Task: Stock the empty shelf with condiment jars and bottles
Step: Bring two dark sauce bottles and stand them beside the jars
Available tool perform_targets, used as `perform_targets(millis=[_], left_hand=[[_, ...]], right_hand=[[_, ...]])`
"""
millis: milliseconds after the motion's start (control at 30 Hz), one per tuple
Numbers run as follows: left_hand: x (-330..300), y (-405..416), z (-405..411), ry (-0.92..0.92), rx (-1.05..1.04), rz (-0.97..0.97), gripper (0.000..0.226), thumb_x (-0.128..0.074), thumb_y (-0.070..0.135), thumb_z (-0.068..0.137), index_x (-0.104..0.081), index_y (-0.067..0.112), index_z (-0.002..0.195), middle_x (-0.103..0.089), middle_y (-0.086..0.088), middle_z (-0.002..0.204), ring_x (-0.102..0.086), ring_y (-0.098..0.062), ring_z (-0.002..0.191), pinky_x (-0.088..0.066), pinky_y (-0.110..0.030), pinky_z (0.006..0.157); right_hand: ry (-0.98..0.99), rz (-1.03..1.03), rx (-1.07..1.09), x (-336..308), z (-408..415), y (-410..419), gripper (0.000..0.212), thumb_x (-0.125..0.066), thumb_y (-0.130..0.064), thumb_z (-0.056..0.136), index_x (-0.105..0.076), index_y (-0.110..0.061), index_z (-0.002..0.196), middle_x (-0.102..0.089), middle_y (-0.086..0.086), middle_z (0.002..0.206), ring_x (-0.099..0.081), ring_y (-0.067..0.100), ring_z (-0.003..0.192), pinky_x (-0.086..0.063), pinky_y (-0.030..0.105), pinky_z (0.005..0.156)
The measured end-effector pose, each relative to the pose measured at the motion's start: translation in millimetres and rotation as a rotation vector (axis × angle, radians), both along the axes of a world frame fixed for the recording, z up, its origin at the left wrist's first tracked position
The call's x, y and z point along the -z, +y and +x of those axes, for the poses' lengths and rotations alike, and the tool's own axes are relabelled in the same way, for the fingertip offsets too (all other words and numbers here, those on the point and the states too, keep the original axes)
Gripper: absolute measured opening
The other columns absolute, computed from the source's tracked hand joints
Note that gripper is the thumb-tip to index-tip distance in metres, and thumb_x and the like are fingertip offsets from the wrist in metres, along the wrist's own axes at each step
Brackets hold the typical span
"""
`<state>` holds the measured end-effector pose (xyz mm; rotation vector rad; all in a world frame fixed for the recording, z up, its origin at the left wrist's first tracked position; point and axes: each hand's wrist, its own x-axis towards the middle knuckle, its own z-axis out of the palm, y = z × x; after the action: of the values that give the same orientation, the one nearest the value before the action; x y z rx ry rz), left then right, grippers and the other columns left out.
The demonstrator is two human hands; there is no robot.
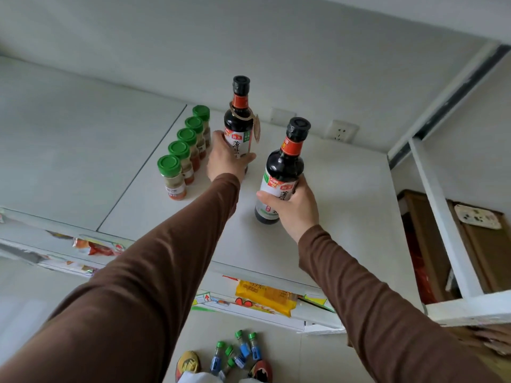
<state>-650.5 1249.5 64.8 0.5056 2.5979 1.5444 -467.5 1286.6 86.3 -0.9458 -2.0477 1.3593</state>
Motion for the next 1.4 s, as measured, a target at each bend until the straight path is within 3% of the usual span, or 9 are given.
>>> perform_targets(millis=[200, 467, 567, 667, 900, 1100, 1400], left_hand=[[8.6, 7.3, -16.8, 0.009, 0.086, 0.030, 0.056, -0.084, 0.027, 0.069, -0.045, 0.021, 0.108, -0.065, 0.003, 0.107, -0.063, -0.021, 0.096, -0.053, -0.036, 0.082], [3.1, 18.0, -36.7, -0.013, 0.133, 0.038, 0.055, -0.082, 0.024, 0.070, -0.046, 0.020, 0.112, -0.064, 0.002, 0.110, -0.062, -0.019, 0.099, -0.055, -0.040, 0.087], [2.1, 12.1, -35.5, -0.063, 0.156, 0.051, 0.063, -0.081, 0.021, 0.074, -0.045, 0.020, 0.126, -0.061, 0.000, 0.122, -0.060, -0.019, 0.110, -0.051, -0.034, 0.093], [6.9, -8.0, -28.0, -0.085, 0.178, -0.030, 0.074, -0.078, 0.019, 0.080, -0.039, 0.015, 0.142, -0.052, -0.004, 0.140, -0.051, -0.019, 0.125, -0.039, -0.027, 0.097], [10.7, -73.9, -0.6, 0.029, 0.290, -0.304, 0.050, -0.067, 0.018, 0.089, -0.051, 0.017, 0.136, -0.056, -0.001, 0.139, -0.051, -0.021, 0.127, -0.039, -0.032, 0.106], [-1.7, -111.5, 8.5, 0.074, 0.323, -0.405, 0.055, -0.071, 0.030, 0.087, -0.050, 0.018, 0.136, -0.056, 0.000, 0.137, -0.052, -0.021, 0.123, -0.042, -0.034, 0.101], [-4.2, -129.4, 10.4, 0.076, 0.356, -0.414, 0.056, -0.074, 0.032, 0.084, -0.051, 0.017, 0.133, -0.057, -0.001, 0.135, -0.053, -0.020, 0.121, -0.042, -0.032, 0.099]], right_hand=[[-0.023, -0.005, -0.003, 8.5, -10.6, 7.1, 0.060, -0.088, -0.034, 0.068, -0.057, -0.025, 0.118, -0.071, -0.010, 0.108, -0.068, 0.009, 0.097, -0.056, 0.033, 0.088], [-0.024, -0.010, -0.015, 14.0, -32.4, 10.4, 0.060, -0.088, -0.036, 0.068, -0.057, -0.024, 0.118, -0.072, -0.008, 0.108, -0.069, 0.010, 0.096, -0.057, 0.034, 0.088], [-0.038, 0.006, -0.025, 12.2, -43.2, 12.5, 0.061, -0.087, -0.039, 0.067, -0.056, -0.024, 0.117, -0.071, -0.009, 0.107, -0.068, 0.010, 0.095, -0.057, 0.033, 0.086], [-0.050, 0.020, -0.031, 13.0, -53.2, 15.1, 0.061, -0.087, -0.041, 0.065, -0.056, -0.025, 0.115, -0.071, -0.011, 0.104, -0.068, 0.010, 0.094, -0.057, 0.036, 0.086], [-0.044, 0.019, -0.046, 16.3, -85.6, 12.0, 0.065, -0.086, -0.046, 0.061, -0.056, -0.023, 0.114, -0.072, -0.008, 0.106, -0.069, 0.014, 0.095, -0.057, 0.042, 0.088], [-0.016, 0.047, -0.057, 18.0, -119.6, -6.1, 0.064, -0.086, -0.044, 0.063, -0.055, -0.022, 0.115, -0.071, -0.004, 0.107, -0.068, 0.018, 0.096, -0.056, 0.040, 0.089], [0.030, 0.082, 0.022, 23.8, -138.5, -14.3, 0.068, -0.088, -0.043, 0.062, -0.052, -0.020, 0.116, -0.069, -0.003, 0.112, -0.066, 0.019, 0.100, -0.054, 0.037, 0.088]])
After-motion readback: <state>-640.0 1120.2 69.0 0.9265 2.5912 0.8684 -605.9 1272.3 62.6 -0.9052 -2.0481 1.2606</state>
